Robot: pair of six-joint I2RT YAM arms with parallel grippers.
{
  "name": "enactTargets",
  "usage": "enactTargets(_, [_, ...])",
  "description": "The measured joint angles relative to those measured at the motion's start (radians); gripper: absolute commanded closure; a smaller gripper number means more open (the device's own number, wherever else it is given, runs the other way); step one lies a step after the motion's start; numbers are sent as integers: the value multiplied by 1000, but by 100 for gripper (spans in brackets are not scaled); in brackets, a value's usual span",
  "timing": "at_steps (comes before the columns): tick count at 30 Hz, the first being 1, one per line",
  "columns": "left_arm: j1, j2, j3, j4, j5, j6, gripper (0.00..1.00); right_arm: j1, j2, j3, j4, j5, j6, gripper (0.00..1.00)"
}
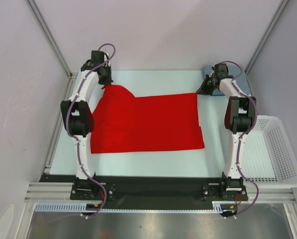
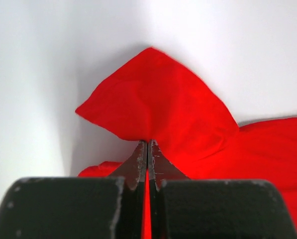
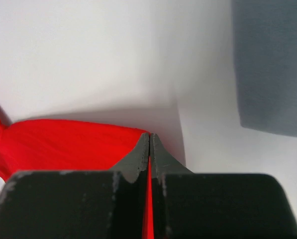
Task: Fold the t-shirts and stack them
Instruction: Fold the tshirt
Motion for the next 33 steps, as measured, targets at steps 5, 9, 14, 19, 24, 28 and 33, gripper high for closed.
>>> enactTargets(5, [0,-69,-49,-1,0,-13,100,-8,-25,0,-54,2,7,100])
enactTargets(9, [0,-133,-110,0,0,-14,100,-8,-62,0,-95,1,10,100])
enactTargets(14, [0,-194,-207,3,0,-13,100,1,-103,-10,-122,1,14,100])
enactTargets(19, [0,-238,-293,3,-5,-13,100,6,-152,-69,-140,1,24,100])
enactTargets(24, [0,-302,-349,-1,-26,-19,100,7,-180,-116,-164,2,25,100])
enactTargets(28, [0,-394,-427,3,-30,-34,100,7,-201,-140,-177,5,25,100])
enactTargets(33, [0,-495,-518,3,-29,-61,100,7,-234,-181,-184,5,24,100])
